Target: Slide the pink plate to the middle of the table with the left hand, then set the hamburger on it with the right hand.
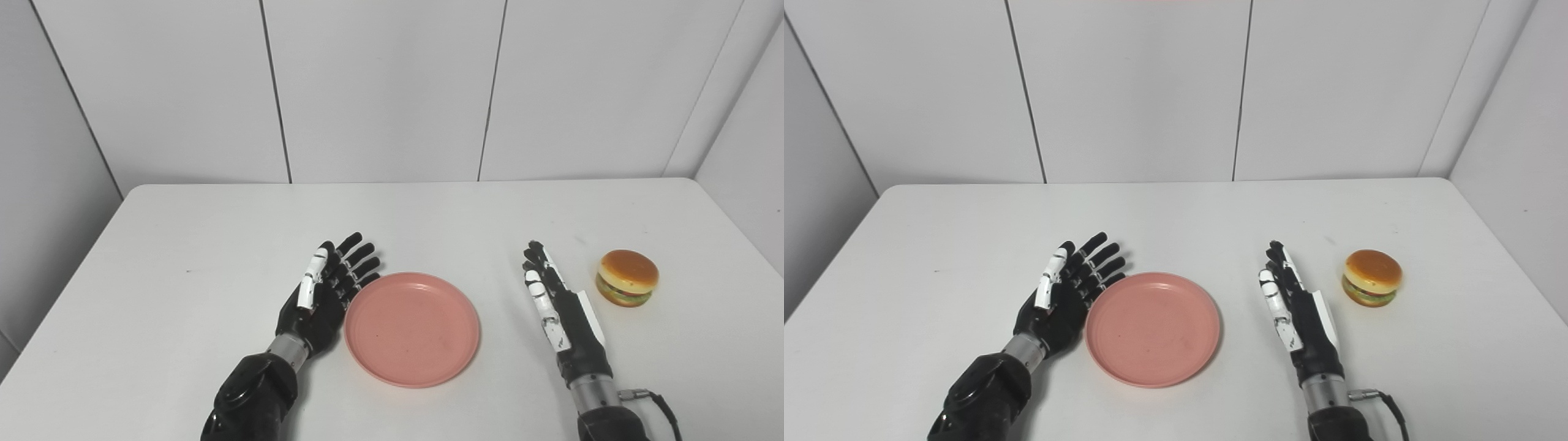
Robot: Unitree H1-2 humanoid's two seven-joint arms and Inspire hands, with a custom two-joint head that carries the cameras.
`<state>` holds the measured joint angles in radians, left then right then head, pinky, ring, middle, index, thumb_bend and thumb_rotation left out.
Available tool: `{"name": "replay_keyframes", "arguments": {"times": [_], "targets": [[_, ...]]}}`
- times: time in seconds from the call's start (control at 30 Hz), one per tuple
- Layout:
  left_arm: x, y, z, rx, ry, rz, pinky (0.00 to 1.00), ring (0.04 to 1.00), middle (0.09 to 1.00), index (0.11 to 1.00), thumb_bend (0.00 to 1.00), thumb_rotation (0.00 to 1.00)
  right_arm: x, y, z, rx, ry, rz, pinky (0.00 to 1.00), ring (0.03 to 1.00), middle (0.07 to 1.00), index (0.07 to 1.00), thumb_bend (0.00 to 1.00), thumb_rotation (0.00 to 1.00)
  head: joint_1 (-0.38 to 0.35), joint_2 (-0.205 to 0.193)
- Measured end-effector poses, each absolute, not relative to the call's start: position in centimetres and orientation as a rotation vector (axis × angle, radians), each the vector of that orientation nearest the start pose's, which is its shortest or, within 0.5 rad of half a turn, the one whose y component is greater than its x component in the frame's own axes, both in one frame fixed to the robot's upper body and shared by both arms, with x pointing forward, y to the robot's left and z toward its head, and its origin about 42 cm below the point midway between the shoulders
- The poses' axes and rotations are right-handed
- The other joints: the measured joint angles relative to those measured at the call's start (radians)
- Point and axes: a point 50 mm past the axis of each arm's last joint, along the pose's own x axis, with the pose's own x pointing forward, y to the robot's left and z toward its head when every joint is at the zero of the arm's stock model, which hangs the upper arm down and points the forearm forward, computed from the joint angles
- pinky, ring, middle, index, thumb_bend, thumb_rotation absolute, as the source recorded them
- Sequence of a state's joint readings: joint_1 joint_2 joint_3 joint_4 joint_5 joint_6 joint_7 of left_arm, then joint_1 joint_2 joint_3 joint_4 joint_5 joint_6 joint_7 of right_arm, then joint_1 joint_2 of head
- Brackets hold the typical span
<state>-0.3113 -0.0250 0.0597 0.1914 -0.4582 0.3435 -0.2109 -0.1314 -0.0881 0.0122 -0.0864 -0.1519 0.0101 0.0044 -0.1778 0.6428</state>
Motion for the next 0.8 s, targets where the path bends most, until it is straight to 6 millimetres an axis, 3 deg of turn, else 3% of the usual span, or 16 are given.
{"name": "replay_keyframes", "arguments": {"times": [0.1,0.23,0.37,0.63,0.8], "targets": [[37.8,17.0,12.6,-0.510,0.189,-0.344,0.88,0.891,0.902,0.905,0.34,1.00,32.7,-22.3,17.2,-0.278,-0.235,0.024,0.90,0.906,0.922,0.935,0.52,1.00,-0.017,-0.006],[37.9,17.1,12.6,-0.521,0.190,-0.350,0.87,0.890,0.900,0.900,0.33,1.00,33.6,-22.7,19.4,-0.346,-0.278,0.014,0.80,0.863,0.909,0.926,0.58,0.99,-0.057,-0.020],[37.8,17.2,12.6,-0.520,0.196,-0.353,0.87,0.886,0.897,0.896,0.32,1.00,34.0,-23.7,21.5,-0.442,-0.337,-0.016,0.80,0.854,0.891,0.906,0.63,0.99,-0.075,-0.011],[37.7,17.8,12.6,-0.512,0.201,-0.368,0.88,0.890,0.902,0.907,0.33,1.00,34.2,-25.4,23.1,-0.637,-0.358,-0.103,0.81,0.863,0.881,0.893,0.71,1.00,-0.130,-0.015],[37.6,18.2,12.5,-0.544,0.205,-0.383,0.90,0.905,0.915,0.912,0.32,1.00,34.4,-26.9,24.7,-0.723,-0.383,-0.151,0.70,0.856,0.925,0.906,0.78,0.94,-0.180,-0.018]]}}
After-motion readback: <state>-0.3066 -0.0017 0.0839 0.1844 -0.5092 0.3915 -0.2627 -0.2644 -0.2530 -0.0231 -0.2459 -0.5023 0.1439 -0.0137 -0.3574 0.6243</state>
